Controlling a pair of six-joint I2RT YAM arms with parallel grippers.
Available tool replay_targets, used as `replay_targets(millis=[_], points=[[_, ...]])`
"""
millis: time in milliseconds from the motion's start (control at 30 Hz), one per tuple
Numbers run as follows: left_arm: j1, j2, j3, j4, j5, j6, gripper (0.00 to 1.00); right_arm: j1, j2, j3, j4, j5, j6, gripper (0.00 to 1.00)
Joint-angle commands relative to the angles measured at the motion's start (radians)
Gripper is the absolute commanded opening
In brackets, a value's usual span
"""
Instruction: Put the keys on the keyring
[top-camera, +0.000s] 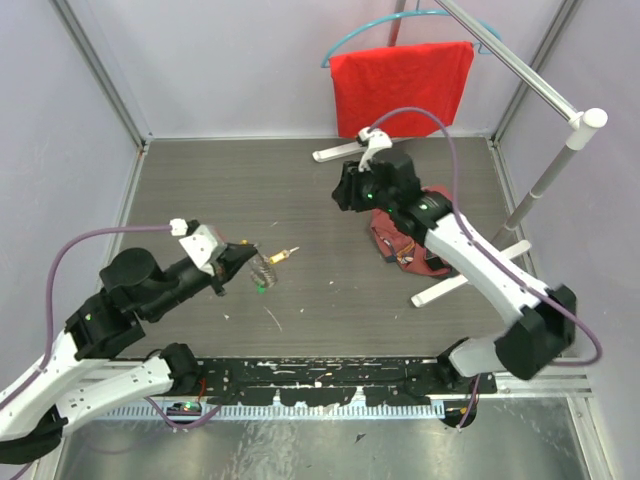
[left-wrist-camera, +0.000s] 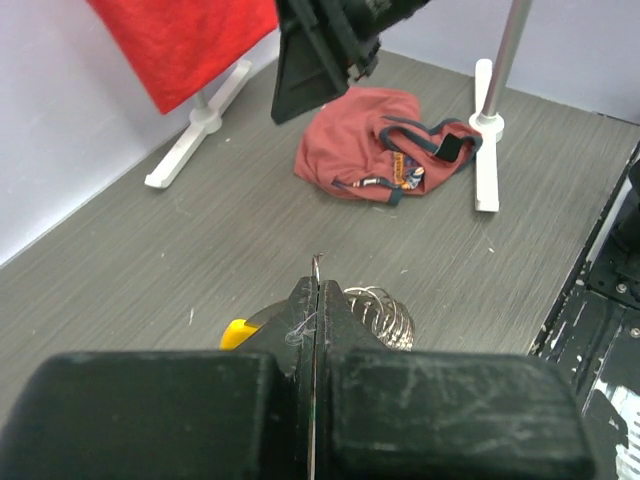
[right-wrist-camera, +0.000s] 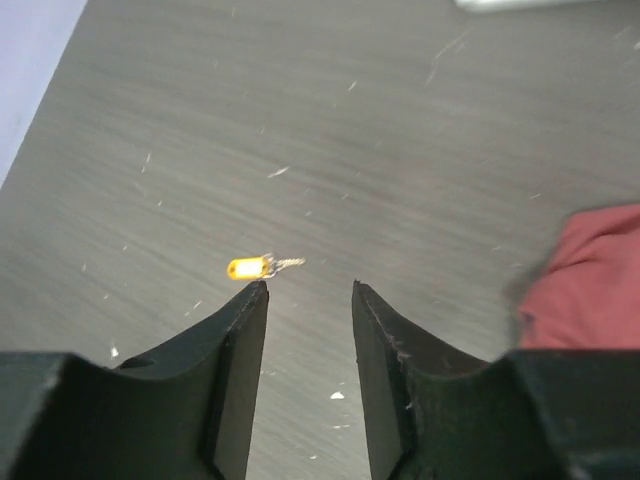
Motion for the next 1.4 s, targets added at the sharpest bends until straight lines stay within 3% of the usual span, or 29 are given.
replay_targets(millis=[0,100,333,467,633,900,1167,1367], points=[[-0.003,-0.008,0.065,-0.154,-0.062,-0.045,0.00,0.005,0.145,0.049,0.075,-0.225,0.181,0.39],[-0.004,0.012,0.090,-0.198,-0.119,-0.091,0.00,0.033,0.188,-0.078,0.297,-0.266,0.273,0.42],[-0.003,0.012,0.096,-0.219,-0.274,-0.211,0.00,0.204,0.316,-0.118,0.353,0.148,0.381,0.46],[-0.004,-0.044,0.042,-0.145,-0.258,-0.211,0.00,0.281,0.410,-0.120,0.396,0.235,0.478,0.42],[-0.003,-0.016,0.059,-0.184,-0.274,-0.196,0.00,0.345,0.503,-0.084,0.399,0.320,0.540,0.40],[-0.003,0.074,0.106,-0.280,-0.298,-0.217,0.00,0.349,0.596,-0.033,0.383,0.333,0.570,0.40],[-0.006,0.175,0.162,-0.397,-0.382,-0.388,0.00,0.348,0.614,-0.020,0.378,0.332,0.564,0.40],[-0.005,0.215,0.231,-0.449,-0.318,-0.380,0.00,0.345,0.615,-0.031,0.378,0.334,0.572,0.40]])
